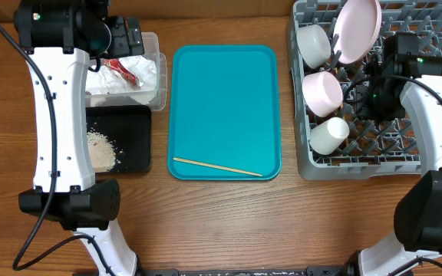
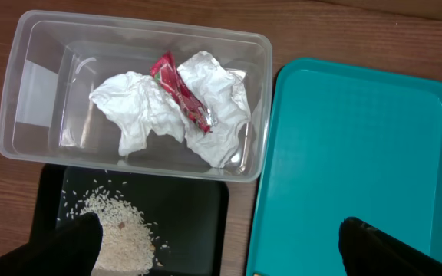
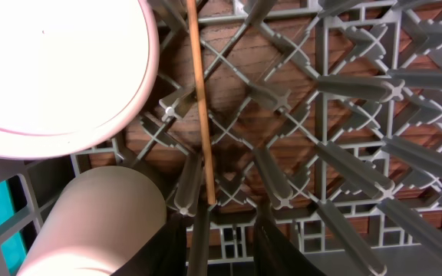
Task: Sort waste into correct bins and load items into the dishwasher
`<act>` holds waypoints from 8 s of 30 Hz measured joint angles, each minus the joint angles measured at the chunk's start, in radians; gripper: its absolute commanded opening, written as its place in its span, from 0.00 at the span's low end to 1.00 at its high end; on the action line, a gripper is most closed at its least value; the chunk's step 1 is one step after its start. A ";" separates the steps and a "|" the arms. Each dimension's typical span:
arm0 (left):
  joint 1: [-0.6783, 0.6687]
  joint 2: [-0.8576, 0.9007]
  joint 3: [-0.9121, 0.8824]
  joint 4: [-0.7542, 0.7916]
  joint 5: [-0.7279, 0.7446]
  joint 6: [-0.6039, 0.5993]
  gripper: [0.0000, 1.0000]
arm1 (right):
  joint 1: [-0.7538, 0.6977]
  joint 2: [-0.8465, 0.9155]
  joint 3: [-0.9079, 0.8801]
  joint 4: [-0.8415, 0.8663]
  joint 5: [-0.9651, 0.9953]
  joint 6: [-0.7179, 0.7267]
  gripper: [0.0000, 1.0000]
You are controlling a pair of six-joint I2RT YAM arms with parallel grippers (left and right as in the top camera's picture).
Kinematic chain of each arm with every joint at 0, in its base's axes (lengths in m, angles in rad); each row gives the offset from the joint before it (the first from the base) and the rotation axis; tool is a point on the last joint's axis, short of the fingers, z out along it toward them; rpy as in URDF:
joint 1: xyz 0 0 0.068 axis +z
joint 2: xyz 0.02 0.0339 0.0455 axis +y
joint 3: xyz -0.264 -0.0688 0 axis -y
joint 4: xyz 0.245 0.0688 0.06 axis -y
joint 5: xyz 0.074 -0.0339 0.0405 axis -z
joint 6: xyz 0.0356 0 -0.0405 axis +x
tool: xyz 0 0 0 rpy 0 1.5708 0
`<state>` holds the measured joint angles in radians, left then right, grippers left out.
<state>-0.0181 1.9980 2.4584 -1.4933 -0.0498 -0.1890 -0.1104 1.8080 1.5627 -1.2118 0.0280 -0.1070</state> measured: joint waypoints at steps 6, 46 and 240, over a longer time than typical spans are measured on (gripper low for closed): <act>0.000 0.000 0.000 0.000 0.000 0.000 1.00 | 0.007 0.000 0.052 -0.071 -0.118 -0.001 0.33; 0.000 0.000 0.000 0.000 0.000 0.000 1.00 | 0.917 0.369 0.117 0.285 -0.164 -0.288 0.71; 0.000 0.000 0.000 0.000 -0.001 0.000 1.00 | 0.150 -1.680 -1.544 1.310 -0.218 0.187 1.00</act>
<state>-0.0181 1.9980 2.4588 -1.4933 -0.0505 -0.1890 0.0399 0.1284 0.0185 0.0982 -0.1898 0.0795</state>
